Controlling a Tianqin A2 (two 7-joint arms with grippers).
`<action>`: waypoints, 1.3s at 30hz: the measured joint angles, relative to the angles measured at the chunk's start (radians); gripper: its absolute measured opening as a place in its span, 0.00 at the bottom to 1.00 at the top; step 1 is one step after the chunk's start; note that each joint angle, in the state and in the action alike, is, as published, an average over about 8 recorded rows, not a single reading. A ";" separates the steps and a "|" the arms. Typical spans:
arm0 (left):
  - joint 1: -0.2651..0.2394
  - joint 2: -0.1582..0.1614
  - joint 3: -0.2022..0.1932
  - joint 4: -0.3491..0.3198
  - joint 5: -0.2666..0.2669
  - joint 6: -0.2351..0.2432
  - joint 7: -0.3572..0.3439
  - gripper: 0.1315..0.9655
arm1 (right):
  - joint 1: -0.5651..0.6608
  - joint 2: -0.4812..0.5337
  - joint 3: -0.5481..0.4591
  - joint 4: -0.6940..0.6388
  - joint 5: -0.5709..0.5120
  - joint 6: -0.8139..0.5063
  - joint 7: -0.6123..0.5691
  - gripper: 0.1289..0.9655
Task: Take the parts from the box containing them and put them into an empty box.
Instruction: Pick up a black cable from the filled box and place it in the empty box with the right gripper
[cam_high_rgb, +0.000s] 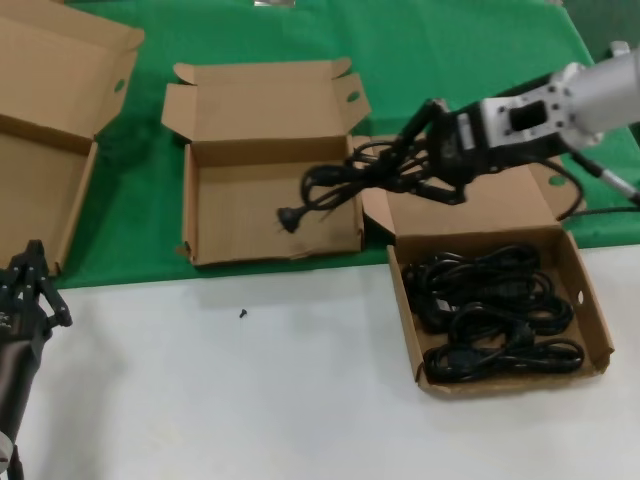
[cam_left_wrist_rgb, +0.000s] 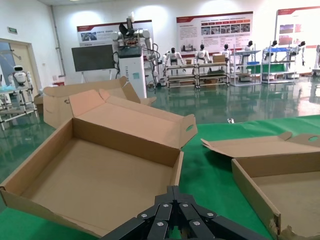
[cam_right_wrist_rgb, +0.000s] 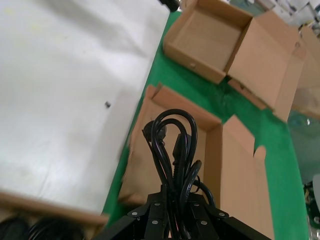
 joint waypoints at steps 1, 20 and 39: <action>0.000 0.000 0.000 0.000 0.000 0.000 0.000 0.01 | 0.001 -0.013 -0.002 -0.004 -0.001 0.008 0.001 0.08; 0.000 0.000 0.000 0.000 0.000 0.000 0.000 0.01 | 0.073 -0.299 -0.008 -0.372 0.018 0.203 -0.239 0.08; 0.000 0.000 0.000 0.000 0.000 0.000 0.000 0.01 | 0.213 -0.474 0.064 -0.892 0.043 0.383 -0.635 0.08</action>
